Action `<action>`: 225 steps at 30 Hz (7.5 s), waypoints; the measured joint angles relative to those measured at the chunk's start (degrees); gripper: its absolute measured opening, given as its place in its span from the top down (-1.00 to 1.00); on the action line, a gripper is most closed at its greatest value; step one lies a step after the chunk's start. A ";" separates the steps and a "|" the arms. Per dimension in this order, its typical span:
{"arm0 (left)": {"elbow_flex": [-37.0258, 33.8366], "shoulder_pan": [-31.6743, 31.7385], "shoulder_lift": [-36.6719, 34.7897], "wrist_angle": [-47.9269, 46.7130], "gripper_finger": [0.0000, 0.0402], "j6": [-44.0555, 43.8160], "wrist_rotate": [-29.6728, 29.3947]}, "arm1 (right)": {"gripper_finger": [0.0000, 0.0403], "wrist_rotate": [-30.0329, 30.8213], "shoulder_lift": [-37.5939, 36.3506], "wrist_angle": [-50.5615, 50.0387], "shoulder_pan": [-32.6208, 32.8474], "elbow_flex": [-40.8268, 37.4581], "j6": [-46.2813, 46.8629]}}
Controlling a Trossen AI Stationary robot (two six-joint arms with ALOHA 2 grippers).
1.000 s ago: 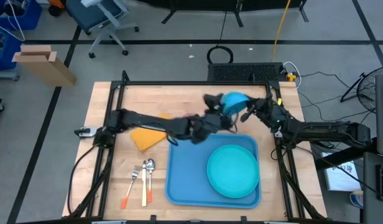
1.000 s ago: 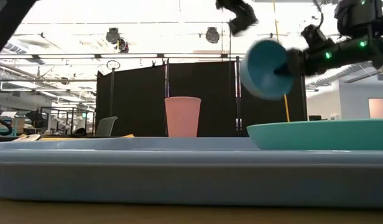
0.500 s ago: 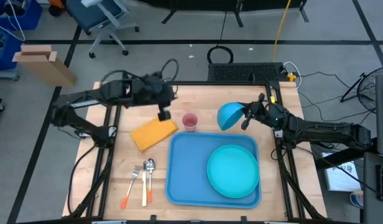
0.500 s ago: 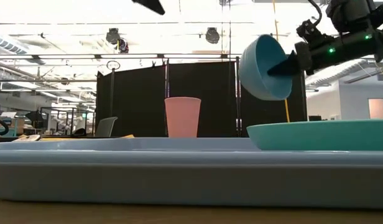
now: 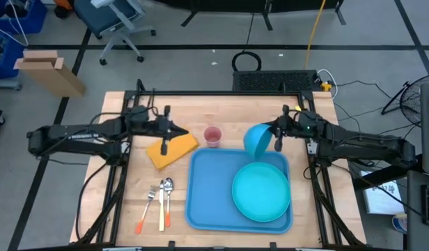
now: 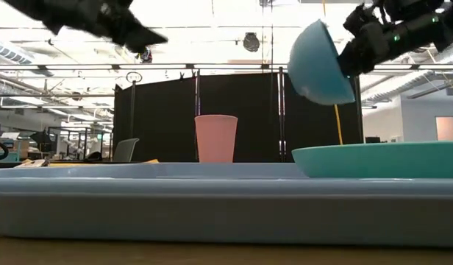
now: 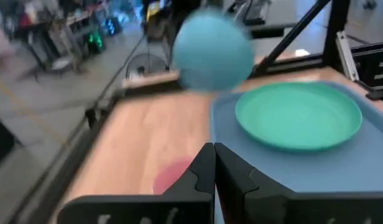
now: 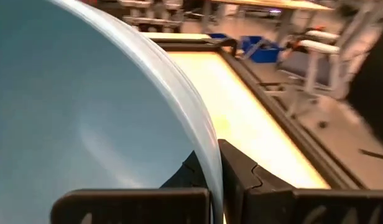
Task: Set up tray
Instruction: Put the blue bowl on the blue plate, then put the pink plastic cup on the blue serving tray to the top left of the blue plate
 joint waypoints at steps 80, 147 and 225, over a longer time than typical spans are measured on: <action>-18.94 1.19 -7.59 15.57 0.82 -16.03 -13.40 | 1.00 -11.18 49.83 -41.98 27.73 29.09 24.55; -18.94 1.22 -7.59 15.44 0.83 -17.75 -15.49 | 1.00 -9.44 -17.15 7.26 10.90 -13.16 4.73; 61.54 2.29 64.32 -53.96 0.82 2.11 -11.48 | 1.00 -14.13 -19.65 9.83 3.04 -16.90 -1.13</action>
